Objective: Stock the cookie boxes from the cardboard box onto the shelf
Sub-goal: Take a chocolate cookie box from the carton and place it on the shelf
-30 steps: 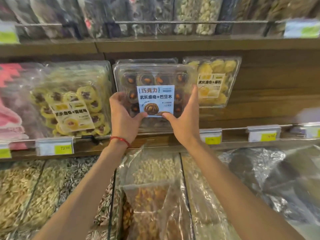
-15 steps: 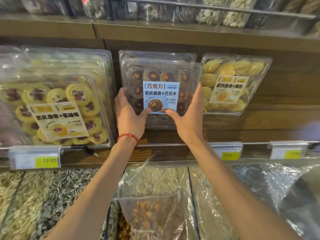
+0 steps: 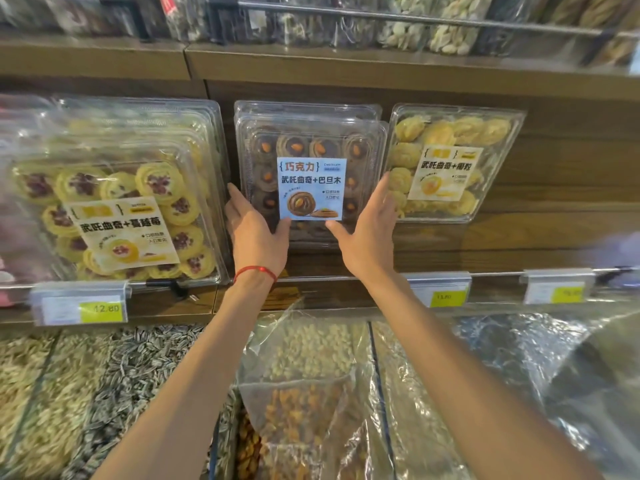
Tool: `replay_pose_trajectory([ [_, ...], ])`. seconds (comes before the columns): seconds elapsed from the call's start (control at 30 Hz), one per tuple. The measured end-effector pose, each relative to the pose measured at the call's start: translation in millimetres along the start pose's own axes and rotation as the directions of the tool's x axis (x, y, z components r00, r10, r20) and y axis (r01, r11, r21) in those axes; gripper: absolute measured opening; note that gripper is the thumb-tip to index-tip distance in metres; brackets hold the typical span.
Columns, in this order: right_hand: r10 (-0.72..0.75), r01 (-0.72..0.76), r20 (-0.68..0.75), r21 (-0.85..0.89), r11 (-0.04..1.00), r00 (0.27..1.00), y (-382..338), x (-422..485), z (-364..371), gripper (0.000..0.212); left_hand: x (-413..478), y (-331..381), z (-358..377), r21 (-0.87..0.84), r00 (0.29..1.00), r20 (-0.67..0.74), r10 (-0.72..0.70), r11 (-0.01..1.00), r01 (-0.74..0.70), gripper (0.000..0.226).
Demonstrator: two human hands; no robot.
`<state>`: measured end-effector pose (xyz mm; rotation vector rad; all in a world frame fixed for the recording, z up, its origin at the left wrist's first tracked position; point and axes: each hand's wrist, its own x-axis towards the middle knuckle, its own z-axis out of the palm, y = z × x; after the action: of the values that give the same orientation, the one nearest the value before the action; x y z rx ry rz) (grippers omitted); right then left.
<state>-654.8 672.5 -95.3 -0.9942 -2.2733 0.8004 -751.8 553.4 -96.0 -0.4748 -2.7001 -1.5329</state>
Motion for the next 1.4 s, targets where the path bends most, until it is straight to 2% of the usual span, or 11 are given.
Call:
replay_pose_trajectory([
  [0.27, 0.001, -0.002, 0.095, 0.013, 1.000, 0.995, 2, -38, -28, 0.104, -52, 14, -15, 0.031, 0.998, 0.023, 0.062, 0.998, -0.063, 0.097],
  [0.4, -0.021, 0.008, 0.144, 0.091, 0.996, 0.989, 11, -64, -49, 0.090, -94, 19, -22, 0.050, 0.997, 0.013, 0.077, 0.996, -0.077, 0.090],
  [0.63, -0.127, 0.107, 0.066, 0.241, 0.965, 0.990, 36, -122, -91, 0.047, -167, 35, -25, 0.030, 0.980, 0.138, 0.141, 0.989, -0.147, 0.066],
  [0.8, -0.072, 0.068, 0.000, 0.328, 0.942, 0.997, 52, -173, -121, 0.031, -210, 35, -22, -0.029, 0.938, 0.268, 0.220, 0.975, -0.221, 0.051],
  [0.93, 0.081, -0.058, -0.050, 0.356, 0.933, 0.995, 61, -224, -137, 0.029, -242, 27, -17, -0.143, 0.858, 0.385, 0.342, 0.940, -0.310, 0.042],
  [1.07, 0.240, -0.158, -0.163, 0.401, 0.902, 0.957, 66, -285, -141, 0.027, -279, 17, -18, -0.252, 0.729, 0.534, 0.427, 0.904, -0.345, 0.038],
  [1.3, 0.492, -0.313, -0.353, 0.455, 0.834, 0.796, 72, -410, -149, 0.022, -358, 1, -36, -0.379, 0.459, 0.743, 0.487, 0.871, -0.313, 0.031],
  [1.4, 0.603, -0.382, -0.409, 0.503, 0.775, 0.685, 72, -470, -160, 0.022, -406, -2, -46, -0.401, 0.329, 0.800, 0.502, 0.855, -0.330, 0.029],
])
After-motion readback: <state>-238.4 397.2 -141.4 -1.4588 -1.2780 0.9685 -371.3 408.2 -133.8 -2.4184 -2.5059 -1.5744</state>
